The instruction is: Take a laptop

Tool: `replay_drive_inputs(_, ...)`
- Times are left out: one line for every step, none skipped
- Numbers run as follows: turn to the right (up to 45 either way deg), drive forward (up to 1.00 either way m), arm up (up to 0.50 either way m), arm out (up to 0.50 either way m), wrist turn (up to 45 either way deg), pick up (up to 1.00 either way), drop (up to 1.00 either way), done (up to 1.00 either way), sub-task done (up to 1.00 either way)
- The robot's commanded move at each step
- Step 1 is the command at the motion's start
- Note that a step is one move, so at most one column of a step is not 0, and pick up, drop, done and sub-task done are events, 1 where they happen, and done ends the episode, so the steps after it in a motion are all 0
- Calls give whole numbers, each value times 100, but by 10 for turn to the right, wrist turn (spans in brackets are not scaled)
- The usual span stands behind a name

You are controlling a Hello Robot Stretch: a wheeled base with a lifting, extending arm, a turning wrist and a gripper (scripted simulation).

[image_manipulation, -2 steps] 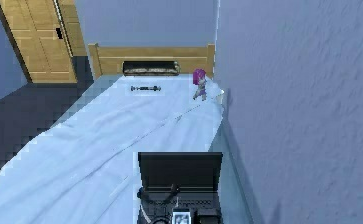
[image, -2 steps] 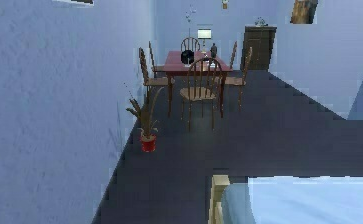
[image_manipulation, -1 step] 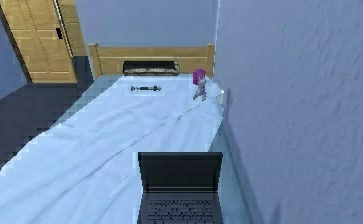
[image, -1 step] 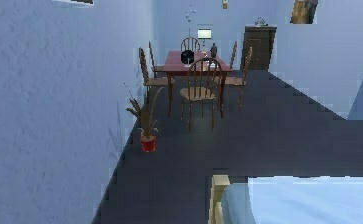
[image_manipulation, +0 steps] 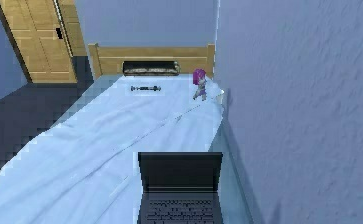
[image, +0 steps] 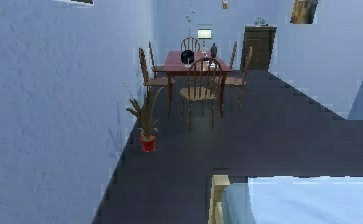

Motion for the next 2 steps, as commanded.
replay_drive_inputs(0, 0, 10, 0, 0, 0, 0, 0, 0)
replay_drive_inputs(0, 0, 0, 0, 0, 0, 0, 100, 0)
